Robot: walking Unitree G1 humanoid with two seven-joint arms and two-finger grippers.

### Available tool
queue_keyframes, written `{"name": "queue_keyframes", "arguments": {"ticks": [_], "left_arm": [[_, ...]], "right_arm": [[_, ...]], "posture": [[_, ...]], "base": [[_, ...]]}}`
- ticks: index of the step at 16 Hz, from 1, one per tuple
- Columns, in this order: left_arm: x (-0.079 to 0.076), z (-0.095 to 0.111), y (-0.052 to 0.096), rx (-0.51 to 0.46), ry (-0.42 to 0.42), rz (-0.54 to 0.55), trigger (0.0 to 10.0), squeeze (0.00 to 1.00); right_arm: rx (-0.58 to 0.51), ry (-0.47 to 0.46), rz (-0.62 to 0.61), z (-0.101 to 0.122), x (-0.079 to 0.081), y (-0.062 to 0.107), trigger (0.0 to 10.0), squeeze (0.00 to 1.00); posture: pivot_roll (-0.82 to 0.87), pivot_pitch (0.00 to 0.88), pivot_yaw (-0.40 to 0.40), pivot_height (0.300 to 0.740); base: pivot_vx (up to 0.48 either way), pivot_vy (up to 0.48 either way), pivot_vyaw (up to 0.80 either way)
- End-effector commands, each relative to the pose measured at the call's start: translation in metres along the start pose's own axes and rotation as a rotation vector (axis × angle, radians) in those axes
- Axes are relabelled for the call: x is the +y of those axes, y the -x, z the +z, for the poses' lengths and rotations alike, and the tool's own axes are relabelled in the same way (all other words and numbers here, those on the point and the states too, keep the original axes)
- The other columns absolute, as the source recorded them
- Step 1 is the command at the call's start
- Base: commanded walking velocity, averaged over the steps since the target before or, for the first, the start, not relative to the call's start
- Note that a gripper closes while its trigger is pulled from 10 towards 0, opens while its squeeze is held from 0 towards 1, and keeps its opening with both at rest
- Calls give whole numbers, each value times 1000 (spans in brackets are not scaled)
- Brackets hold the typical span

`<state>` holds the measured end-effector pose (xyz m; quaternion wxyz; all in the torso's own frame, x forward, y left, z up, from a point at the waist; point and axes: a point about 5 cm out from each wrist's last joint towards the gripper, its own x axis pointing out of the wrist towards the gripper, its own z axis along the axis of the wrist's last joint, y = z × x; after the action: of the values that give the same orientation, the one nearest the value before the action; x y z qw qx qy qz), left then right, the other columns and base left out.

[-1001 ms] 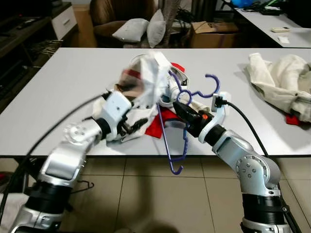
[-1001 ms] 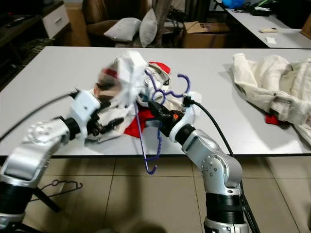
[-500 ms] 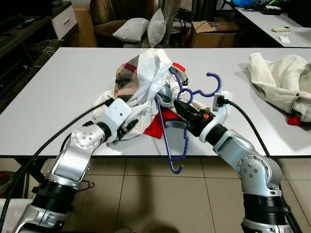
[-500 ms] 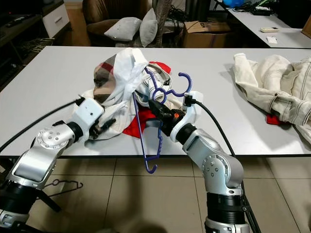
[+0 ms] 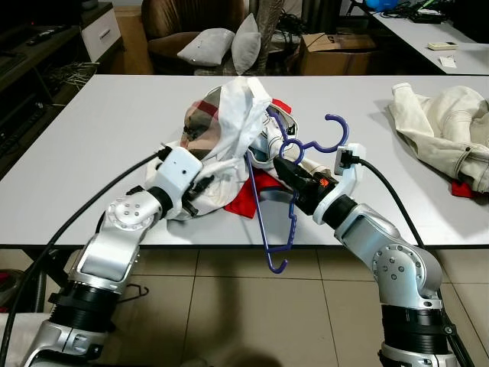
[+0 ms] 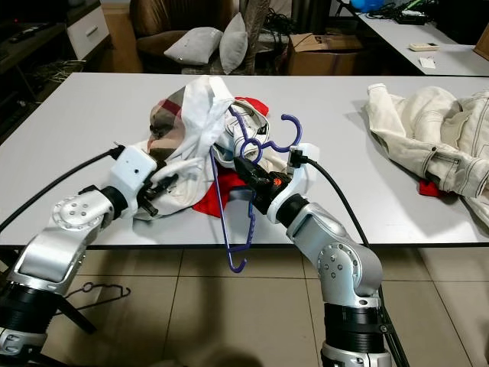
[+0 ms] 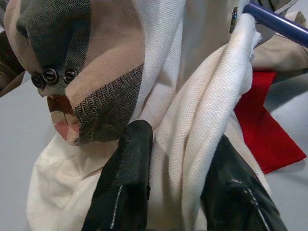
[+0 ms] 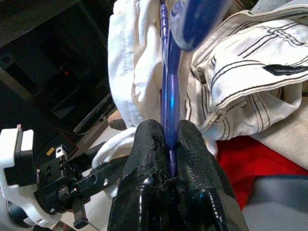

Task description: Hang hanger

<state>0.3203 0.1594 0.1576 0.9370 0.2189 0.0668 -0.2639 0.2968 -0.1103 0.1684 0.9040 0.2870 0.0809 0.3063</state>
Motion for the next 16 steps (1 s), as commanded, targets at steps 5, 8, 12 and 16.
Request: {"name": "queue_keyframes", "arguments": {"ticks": [5,8,12,16], "left_arm": [[11,5,8,-26,18,10,0,0],[17,22,17,-131,-28,-7,0,0],[45,54,39,-239,-92,134,0,0],[67,89,59,-413,-165,346,0,0]], "right_arm": [[-67,-30,-46,7,-6,0,10000,0],[-126,-178,-114,8,-20,-4,10000,0],[-90,-422,-139,-12,-28,-13,10000,0],[54,-356,-53,-34,-9,-20,10000,0]], "posture": [[68,0,48,740],[110,0,47,740],[210,0,37,740],[237,29,26,740]], "base": [[0,0,0],[0,0,0],[0,0,0],[0,0,0]]}}
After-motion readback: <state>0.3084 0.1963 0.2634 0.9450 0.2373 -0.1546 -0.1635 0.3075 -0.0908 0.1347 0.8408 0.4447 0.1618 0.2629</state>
